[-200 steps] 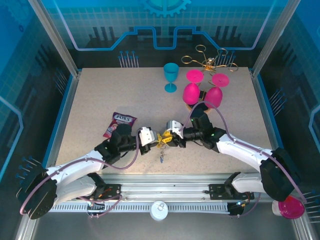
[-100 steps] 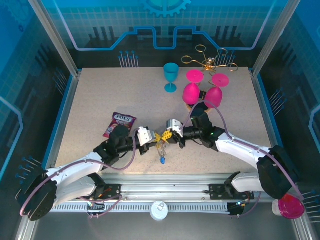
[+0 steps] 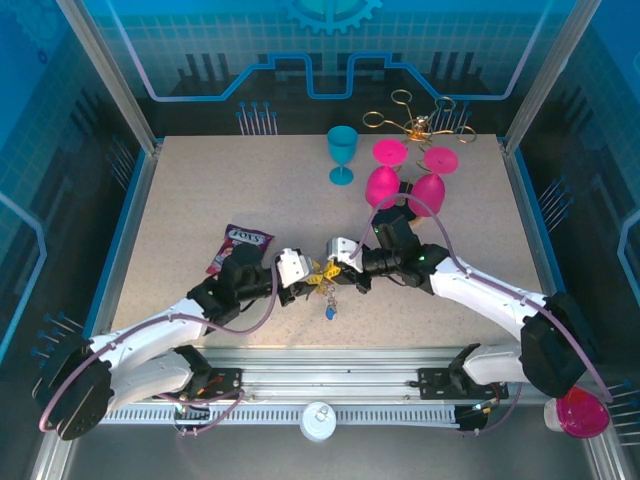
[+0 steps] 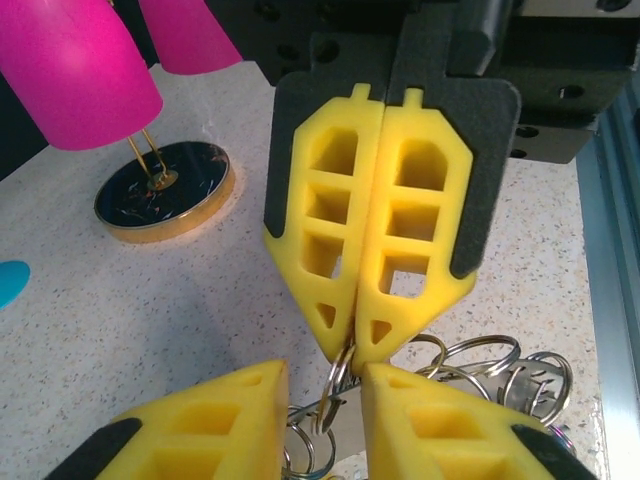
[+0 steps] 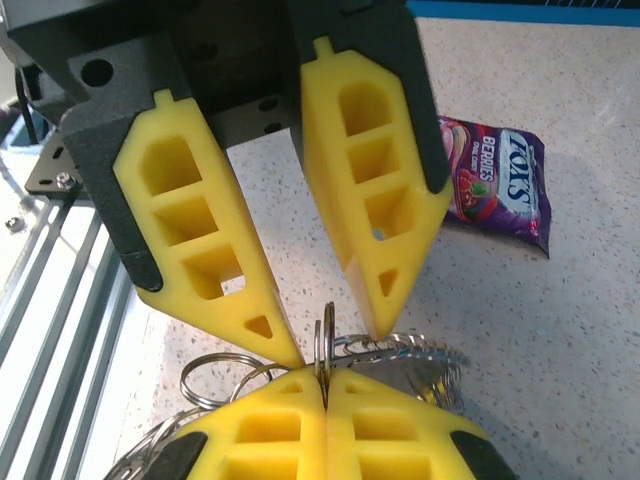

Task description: Put the keys on the keyring

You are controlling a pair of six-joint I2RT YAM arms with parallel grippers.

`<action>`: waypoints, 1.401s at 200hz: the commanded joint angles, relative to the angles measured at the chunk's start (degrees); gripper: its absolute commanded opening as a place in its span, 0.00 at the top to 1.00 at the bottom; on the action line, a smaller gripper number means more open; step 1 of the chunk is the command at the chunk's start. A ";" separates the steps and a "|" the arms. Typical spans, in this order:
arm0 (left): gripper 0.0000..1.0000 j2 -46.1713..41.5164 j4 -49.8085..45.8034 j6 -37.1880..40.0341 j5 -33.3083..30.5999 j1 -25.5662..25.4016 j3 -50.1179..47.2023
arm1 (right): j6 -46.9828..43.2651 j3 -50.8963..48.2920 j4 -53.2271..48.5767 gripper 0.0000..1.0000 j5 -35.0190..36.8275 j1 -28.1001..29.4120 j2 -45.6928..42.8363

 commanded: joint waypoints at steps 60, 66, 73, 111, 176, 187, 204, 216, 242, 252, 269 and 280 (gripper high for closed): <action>0.90 3.37 -10.10 5.91 -2.22 0.12 5.62 | -5.48 7.02 -8.75 1.00 1.90 4.38 -0.54; 0.93 3.40 -10.12 6.00 -2.08 0.12 5.63 | -5.55 6.89 -8.70 1.00 1.89 4.50 -0.88; 0.97 3.30 -10.04 6.02 -1.94 0.17 5.68 | -5.61 6.60 -8.56 1.00 1.81 4.61 -1.28; 1.00 1.96 -6.29 5.66 -1.14 0.17 3.76 | -1.66 2.40 -1.86 0.96 -0.19 2.46 -3.68; 1.00 -1.39 5.88 4.26 1.02 0.19 -2.14 | 4.21 -5.05 6.94 0.71 -4.93 -2.94 -4.42; 1.00 -1.20 6.39 3.92 1.19 0.22 -2.33 | 4.30 -4.95 6.91 0.70 -5.46 -2.86 -3.97; 1.00 -0.93 7.33 3.64 1.80 0.20 -2.61 | 4.28 -4.64 6.96 0.70 -6.42 -2.86 -3.37; 1.00 -0.75 7.97 3.46 2.03 0.25 -2.78 | 4.46 -4.24 6.96 0.69 -7.02 -2.86 -2.74; 1.00 -0.71 9.13 3.21 3.17 0.26 -3.27 | 4.21 -3.67 7.36 0.69 -6.68 -2.62 -1.47; 1.00 -0.90 9.21 3.21 3.31 0.21 -3.34 | 4.09 -3.43 7.41 0.69 -6.35 -2.60 -1.11; 1.00 -1.25 8.96 3.20 3.36 0.26 -3.55 | 3.77 -3.33 7.32 0.71 -5.36 -2.67 -0.96; 1.00 -1.54 8.70 3.27 3.23 0.20 -3.55 | 3.62 -3.47 7.10 0.74 -4.84 -2.73 -1.28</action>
